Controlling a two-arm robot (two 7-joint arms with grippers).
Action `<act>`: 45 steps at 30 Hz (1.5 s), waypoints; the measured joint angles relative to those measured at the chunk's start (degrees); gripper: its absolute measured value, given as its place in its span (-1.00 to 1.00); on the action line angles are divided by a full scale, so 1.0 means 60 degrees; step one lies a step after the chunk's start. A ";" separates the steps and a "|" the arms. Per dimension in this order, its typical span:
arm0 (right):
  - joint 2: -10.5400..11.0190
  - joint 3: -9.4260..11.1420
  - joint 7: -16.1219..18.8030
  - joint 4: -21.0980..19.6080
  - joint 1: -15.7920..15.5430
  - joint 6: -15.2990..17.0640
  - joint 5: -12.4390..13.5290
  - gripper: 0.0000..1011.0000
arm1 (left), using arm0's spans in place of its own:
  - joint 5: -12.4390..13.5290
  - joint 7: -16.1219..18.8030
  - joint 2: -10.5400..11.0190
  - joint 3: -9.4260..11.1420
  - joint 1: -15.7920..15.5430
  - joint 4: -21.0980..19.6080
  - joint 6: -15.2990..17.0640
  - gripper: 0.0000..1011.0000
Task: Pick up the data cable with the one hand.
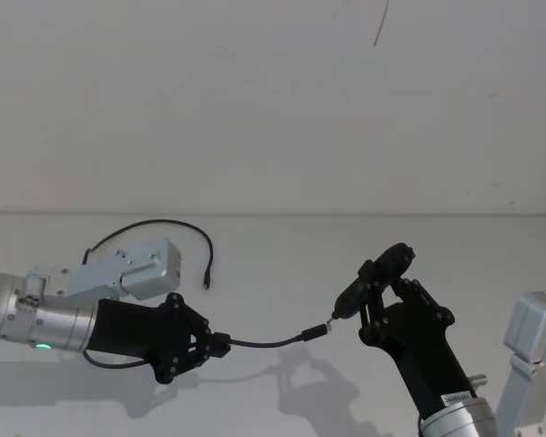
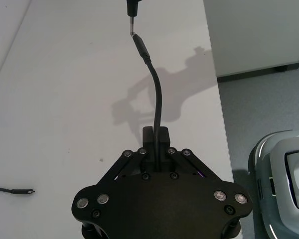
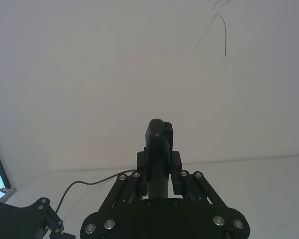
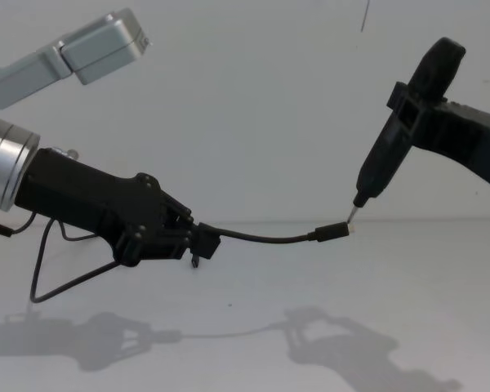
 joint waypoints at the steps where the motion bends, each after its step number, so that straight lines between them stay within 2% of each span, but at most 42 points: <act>1: -0.0002 0.0000 0.0000 0.0002 0.0000 0.0004 0.0001 -0.48 | 0.0000 0.0000 0.0000 0.0000 0.0000 0.0000 0.0000 -0.90; 45: -0.0009 0.0001 -0.0004 0.0030 0.0027 0.0068 -0.0016 -0.48 | 0.0000 0.0000 0.0000 0.0000 0.0000 0.0000 0.0000 -0.90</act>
